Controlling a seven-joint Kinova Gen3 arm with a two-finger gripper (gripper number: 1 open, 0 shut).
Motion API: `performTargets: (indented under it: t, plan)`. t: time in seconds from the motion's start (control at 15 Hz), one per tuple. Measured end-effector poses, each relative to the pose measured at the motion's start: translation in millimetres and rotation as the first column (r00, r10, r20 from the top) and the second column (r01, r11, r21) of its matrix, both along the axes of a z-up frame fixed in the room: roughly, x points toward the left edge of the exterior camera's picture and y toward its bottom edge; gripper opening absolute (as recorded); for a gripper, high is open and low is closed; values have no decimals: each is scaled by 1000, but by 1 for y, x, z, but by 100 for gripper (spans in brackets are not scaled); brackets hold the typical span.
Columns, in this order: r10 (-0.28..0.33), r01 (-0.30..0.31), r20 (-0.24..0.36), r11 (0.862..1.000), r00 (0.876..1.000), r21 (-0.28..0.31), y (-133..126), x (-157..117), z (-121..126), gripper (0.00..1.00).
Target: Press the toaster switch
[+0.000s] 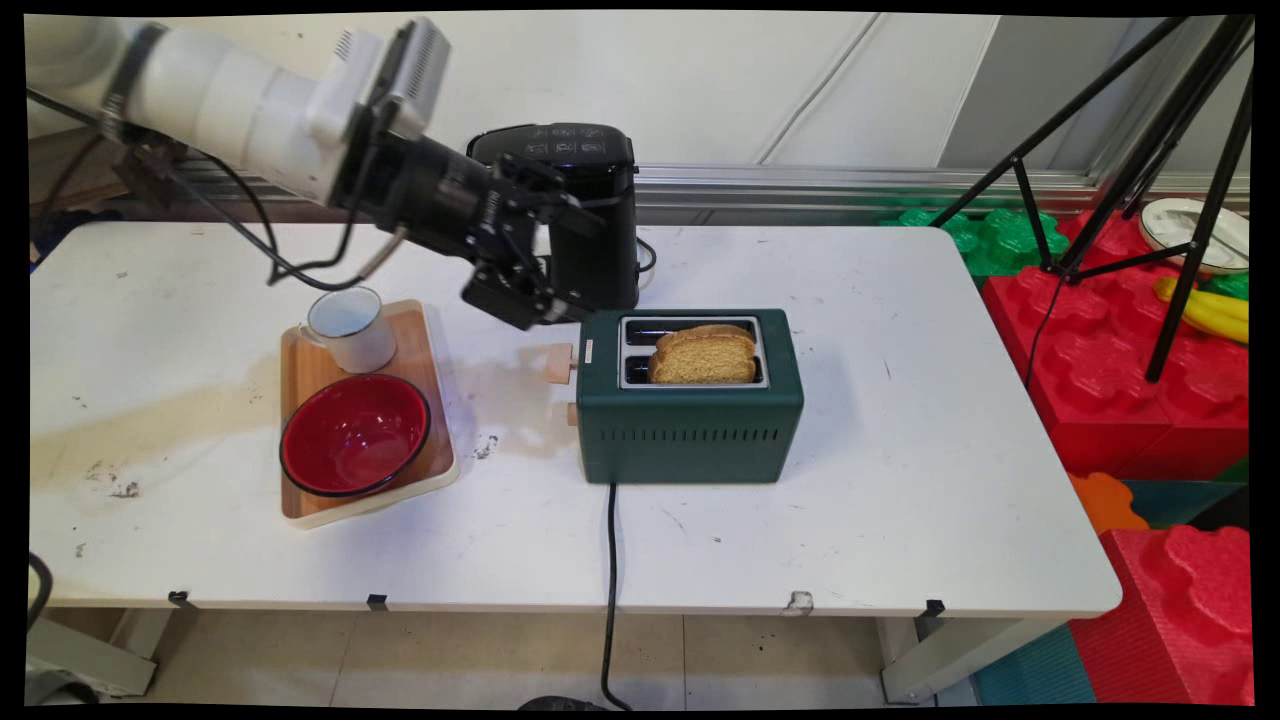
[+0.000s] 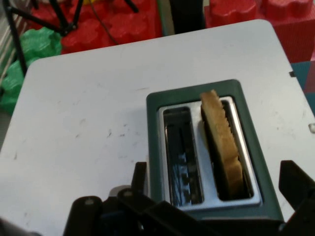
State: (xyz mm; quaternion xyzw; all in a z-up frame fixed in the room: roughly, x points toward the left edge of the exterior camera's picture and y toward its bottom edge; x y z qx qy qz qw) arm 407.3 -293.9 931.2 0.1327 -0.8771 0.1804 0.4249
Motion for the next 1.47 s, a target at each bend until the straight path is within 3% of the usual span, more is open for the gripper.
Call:
performTargets:
  t: [0.33, 0.8, 1.47]
  plan:
    - [27, -27, 44, 1000, 999, 4, 17, 29, 13, 100]
    - [57, -61, 119, 998, 991, 23, 32, 62, 12, 100]
    - [72, -82, 162, 995, 984, 54, 31, 66, -9, 100]
